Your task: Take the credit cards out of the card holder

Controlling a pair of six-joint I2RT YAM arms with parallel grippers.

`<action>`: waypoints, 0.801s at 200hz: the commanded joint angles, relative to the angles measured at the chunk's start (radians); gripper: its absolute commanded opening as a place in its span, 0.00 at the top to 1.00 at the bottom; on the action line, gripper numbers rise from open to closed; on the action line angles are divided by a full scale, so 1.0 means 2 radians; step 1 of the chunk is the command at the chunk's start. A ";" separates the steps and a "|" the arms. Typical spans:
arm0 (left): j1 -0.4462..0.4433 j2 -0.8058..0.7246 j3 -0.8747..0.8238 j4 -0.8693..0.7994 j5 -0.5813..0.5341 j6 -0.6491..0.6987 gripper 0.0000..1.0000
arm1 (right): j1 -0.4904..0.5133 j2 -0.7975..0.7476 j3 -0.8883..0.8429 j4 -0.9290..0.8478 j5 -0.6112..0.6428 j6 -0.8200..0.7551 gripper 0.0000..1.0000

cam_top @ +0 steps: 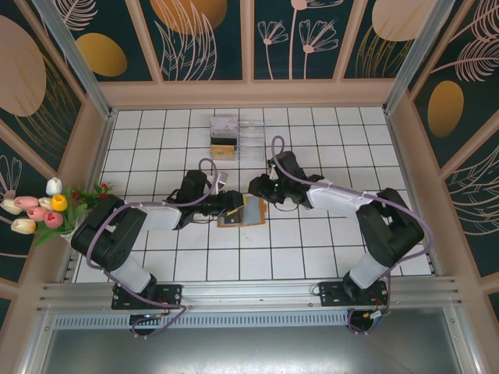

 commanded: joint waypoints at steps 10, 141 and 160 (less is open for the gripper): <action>-0.008 0.016 0.011 0.032 -0.008 -0.016 0.54 | -0.012 -0.027 -0.018 -0.006 0.018 -0.004 0.64; -0.023 -0.118 0.023 -0.200 -0.205 0.007 0.62 | 0.055 0.000 0.029 -0.130 0.132 -0.013 0.71; -0.025 -0.103 0.024 -0.182 -0.192 -0.005 0.68 | 0.061 0.015 0.033 -0.125 0.120 -0.007 0.80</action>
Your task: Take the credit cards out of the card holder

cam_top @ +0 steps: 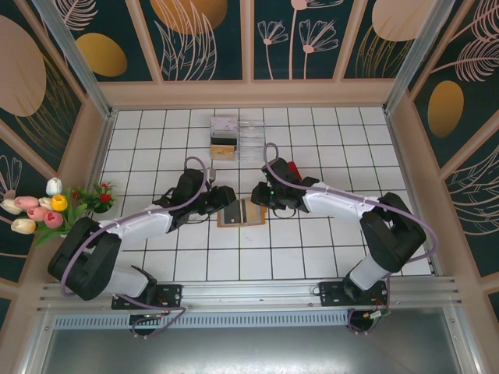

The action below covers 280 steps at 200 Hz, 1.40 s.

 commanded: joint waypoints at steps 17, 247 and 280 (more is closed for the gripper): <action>-0.010 0.036 0.010 0.003 0.002 -0.018 0.71 | 0.013 0.037 0.024 -0.023 0.003 0.007 0.86; -0.024 0.152 0.033 0.017 0.032 -0.011 0.72 | -0.016 0.087 -0.009 0.017 -0.058 0.026 0.78; -0.024 0.167 0.035 0.017 0.032 -0.011 0.72 | -0.025 0.085 -0.024 0.035 -0.078 0.032 0.78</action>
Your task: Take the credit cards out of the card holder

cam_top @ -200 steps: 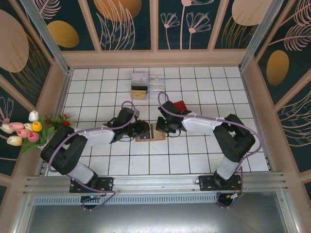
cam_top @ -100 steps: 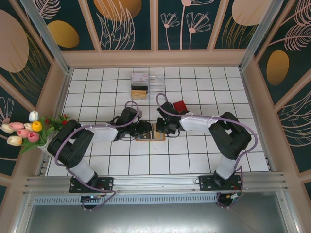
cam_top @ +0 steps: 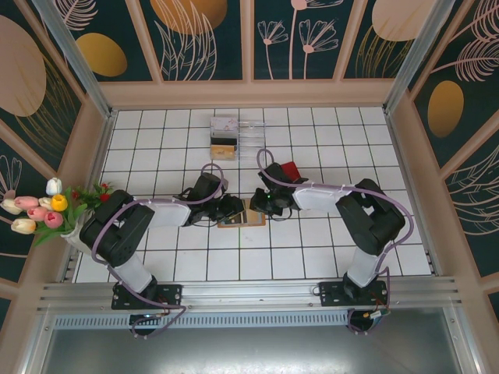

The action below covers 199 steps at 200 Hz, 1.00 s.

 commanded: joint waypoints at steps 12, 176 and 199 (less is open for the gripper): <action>-0.003 0.027 0.005 -0.007 -0.006 0.006 0.72 | -0.011 -0.001 -0.025 0.001 -0.016 0.014 0.78; -0.002 -0.006 -0.018 0.016 0.010 0.027 0.83 | -0.020 0.005 -0.039 -0.001 -0.018 0.017 0.78; -0.001 -0.018 -0.023 0.023 0.015 0.036 0.87 | -0.020 0.009 -0.038 -0.003 -0.018 0.016 0.78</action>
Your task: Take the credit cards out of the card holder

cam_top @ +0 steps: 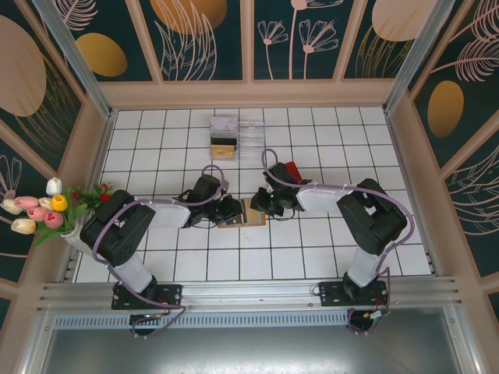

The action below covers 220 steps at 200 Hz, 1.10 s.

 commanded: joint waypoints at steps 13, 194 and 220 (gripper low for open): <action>0.000 -0.023 -0.013 0.010 0.005 0.024 0.91 | -0.005 0.011 -0.018 -0.041 0.016 0.005 0.78; 0.097 -0.218 -0.048 -0.109 -0.040 0.081 1.00 | -0.028 -0.079 -0.011 0.058 -0.022 -0.022 0.50; 0.106 -0.243 -0.038 -0.096 -0.033 0.072 1.00 | -0.038 -0.093 -0.007 0.105 -0.049 -0.029 0.41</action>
